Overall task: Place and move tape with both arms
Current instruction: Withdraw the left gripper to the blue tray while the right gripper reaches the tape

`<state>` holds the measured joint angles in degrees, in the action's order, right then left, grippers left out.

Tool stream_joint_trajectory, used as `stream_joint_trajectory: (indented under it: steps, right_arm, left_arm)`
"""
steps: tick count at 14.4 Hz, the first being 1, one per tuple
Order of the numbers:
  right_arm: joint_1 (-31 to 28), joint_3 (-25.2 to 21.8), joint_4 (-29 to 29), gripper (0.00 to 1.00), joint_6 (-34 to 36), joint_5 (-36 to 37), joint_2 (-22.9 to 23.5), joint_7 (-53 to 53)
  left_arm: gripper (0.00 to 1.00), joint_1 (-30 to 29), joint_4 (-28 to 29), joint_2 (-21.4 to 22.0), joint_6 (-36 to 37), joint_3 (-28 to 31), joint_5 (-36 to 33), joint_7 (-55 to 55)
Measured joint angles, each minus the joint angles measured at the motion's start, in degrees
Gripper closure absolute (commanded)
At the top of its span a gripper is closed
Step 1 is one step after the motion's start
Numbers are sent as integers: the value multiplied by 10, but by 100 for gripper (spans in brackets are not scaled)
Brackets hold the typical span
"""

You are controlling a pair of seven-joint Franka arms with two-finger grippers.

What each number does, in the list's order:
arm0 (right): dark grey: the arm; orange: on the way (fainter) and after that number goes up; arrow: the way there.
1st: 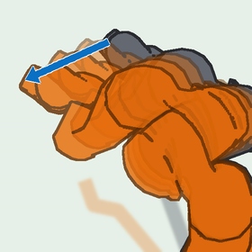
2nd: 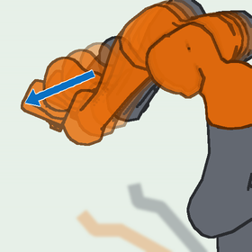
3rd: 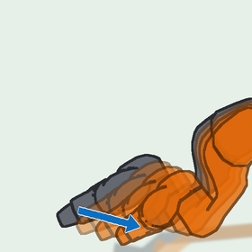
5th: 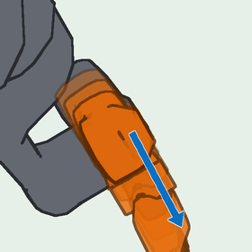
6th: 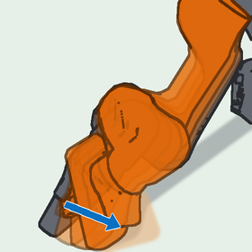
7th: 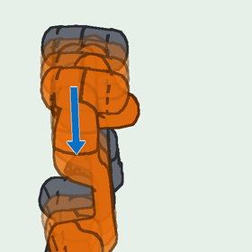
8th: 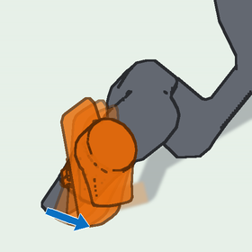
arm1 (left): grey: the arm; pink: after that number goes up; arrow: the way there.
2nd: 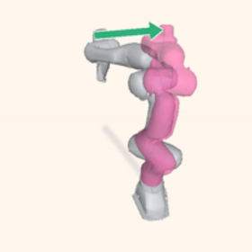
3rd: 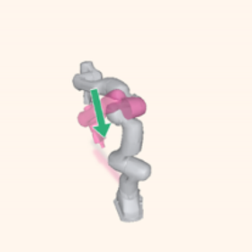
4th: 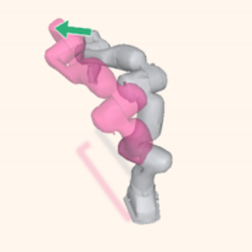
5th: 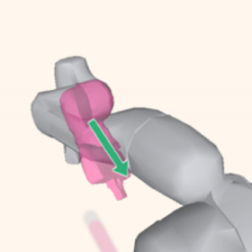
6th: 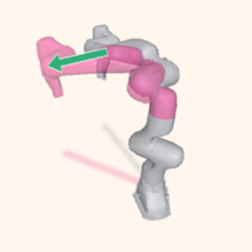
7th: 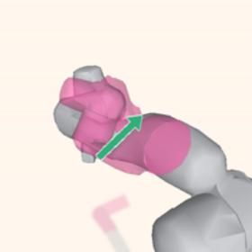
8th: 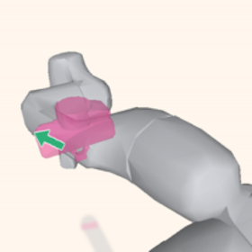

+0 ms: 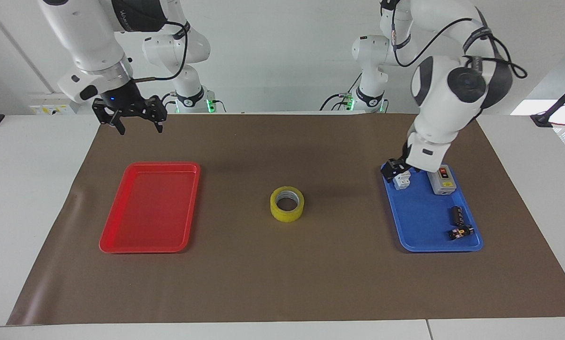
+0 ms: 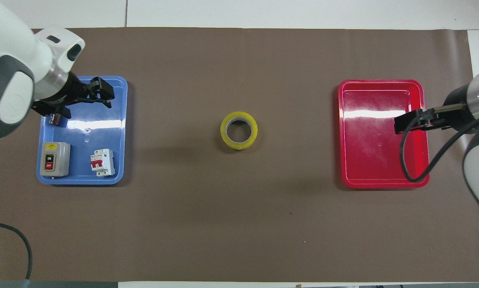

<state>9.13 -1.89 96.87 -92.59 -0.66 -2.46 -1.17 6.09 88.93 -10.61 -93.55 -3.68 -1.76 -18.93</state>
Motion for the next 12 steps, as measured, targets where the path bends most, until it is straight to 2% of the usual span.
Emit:
stream_joint_trajectory:
  steps: [2, 4, 7, 9, 12]
  right_arm:
    - [51, 2, 38, 0, -63, -2, 12, -2]
    - [105, 4, 75, 0, -144, -3, 43, -21]
    - [176, 5, 112, 0, -247, -3, 97, -73]
    - [215, 5, 123, 0, -304, -3, 128, -114]
    - [233, 4, 114, 0, -376, -2, 182, -159]
  left_arm:
    - [0, -33, 4, 27, 45, 0, 1, 68]
    - [0, -34, 23, 61, 81, -2, 1, 85]
    - [0, -25, 69, 104, 88, -11, 1, 85]
    - [0, -21, 83, 112, 87, -11, 1, 88]
    - [0, -21, 90, 112, 57, -7, 12, 91]
